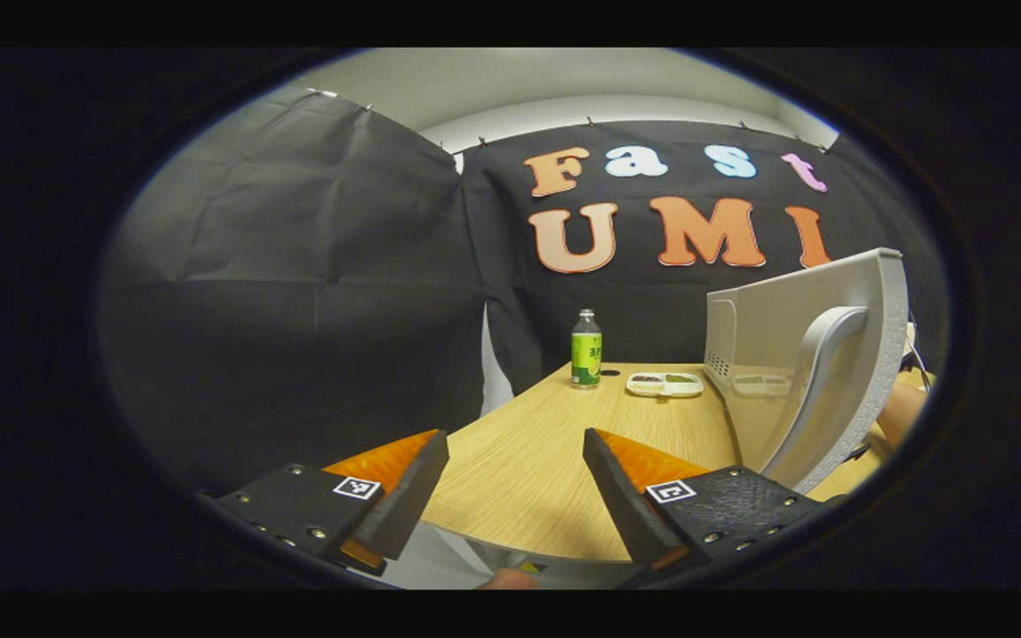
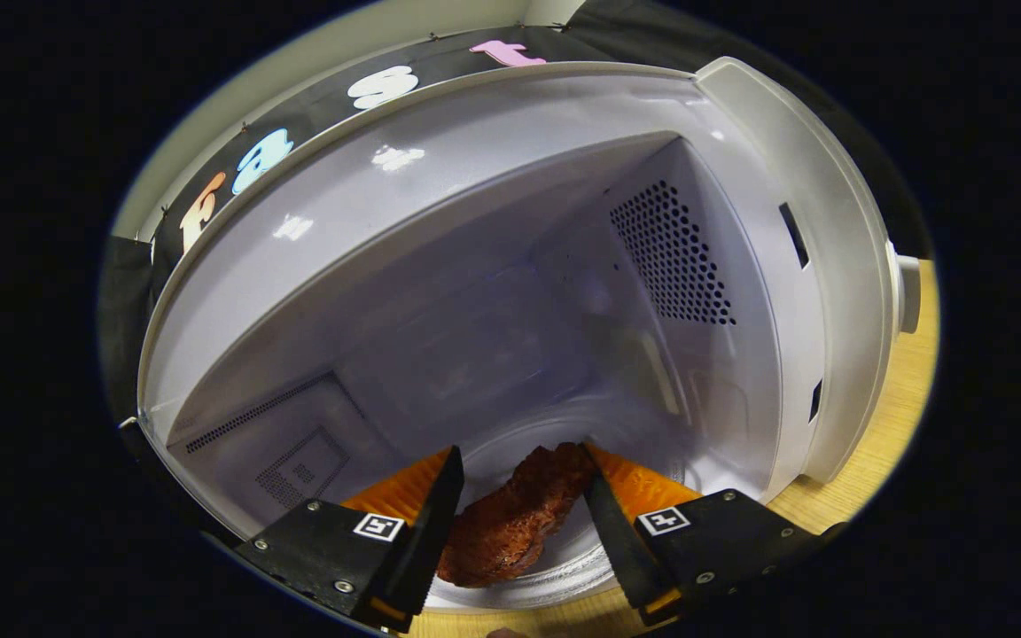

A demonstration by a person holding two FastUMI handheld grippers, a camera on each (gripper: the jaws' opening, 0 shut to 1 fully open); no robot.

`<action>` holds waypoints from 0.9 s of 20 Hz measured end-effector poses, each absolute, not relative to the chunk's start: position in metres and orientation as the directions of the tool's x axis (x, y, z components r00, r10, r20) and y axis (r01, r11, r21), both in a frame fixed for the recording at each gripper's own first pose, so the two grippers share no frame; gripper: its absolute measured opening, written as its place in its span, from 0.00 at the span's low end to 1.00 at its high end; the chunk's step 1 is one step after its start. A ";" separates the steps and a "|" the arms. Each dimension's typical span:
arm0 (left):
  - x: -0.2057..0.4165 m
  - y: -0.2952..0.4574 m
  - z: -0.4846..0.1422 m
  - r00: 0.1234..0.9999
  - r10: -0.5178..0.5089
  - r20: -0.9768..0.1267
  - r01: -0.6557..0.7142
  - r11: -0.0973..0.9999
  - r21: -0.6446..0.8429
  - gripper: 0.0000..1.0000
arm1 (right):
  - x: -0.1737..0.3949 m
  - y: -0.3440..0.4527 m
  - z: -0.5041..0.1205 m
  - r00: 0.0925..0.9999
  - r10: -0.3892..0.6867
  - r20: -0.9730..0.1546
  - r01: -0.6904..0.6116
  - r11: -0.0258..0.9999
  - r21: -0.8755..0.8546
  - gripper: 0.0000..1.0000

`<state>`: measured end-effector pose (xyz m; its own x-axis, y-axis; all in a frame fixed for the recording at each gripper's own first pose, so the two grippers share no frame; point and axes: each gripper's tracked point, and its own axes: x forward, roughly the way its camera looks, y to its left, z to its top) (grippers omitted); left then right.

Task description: Open the microwave oven with the left hand, put the food in, and close the microwave oven.

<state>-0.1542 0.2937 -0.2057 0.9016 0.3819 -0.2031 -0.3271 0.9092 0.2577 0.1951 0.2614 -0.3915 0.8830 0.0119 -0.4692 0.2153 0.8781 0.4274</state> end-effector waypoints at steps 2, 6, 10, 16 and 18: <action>-0.154 0.290 -0.208 0.902 0.377 -0.210 -0.321 0.912 0.254 0.92 | 0.195 0.254 -0.400 0.876 -0.019 -0.482 0.224 0.901 0.371 0.86; -0.146 0.278 -0.209 0.914 0.347 -0.212 -0.292 0.923 0.250 0.92 | 0.186 0.243 -0.412 0.844 -0.037 -0.534 0.220 0.933 0.284 0.93; -0.142 0.266 -0.213 0.921 0.324 -0.216 -0.266 0.928 0.259 0.92 | 0.179 0.237 -0.409 0.846 -0.045 -0.532 0.180 0.962 0.206 0.94; -0.140 0.255 -0.214 0.926 0.307 -0.221 -0.247 0.933 0.261 0.92 | 0.177 0.242 -0.387 0.890 -0.029 -0.455 0.070 0.995 0.072 0.95; -0.140 0.251 -0.212 0.929 0.301 -0.215 -0.243 0.935 0.260 0.92 | 0.183 0.249 -0.386 0.891 -0.013 -0.454 0.039 0.998 0.048 0.95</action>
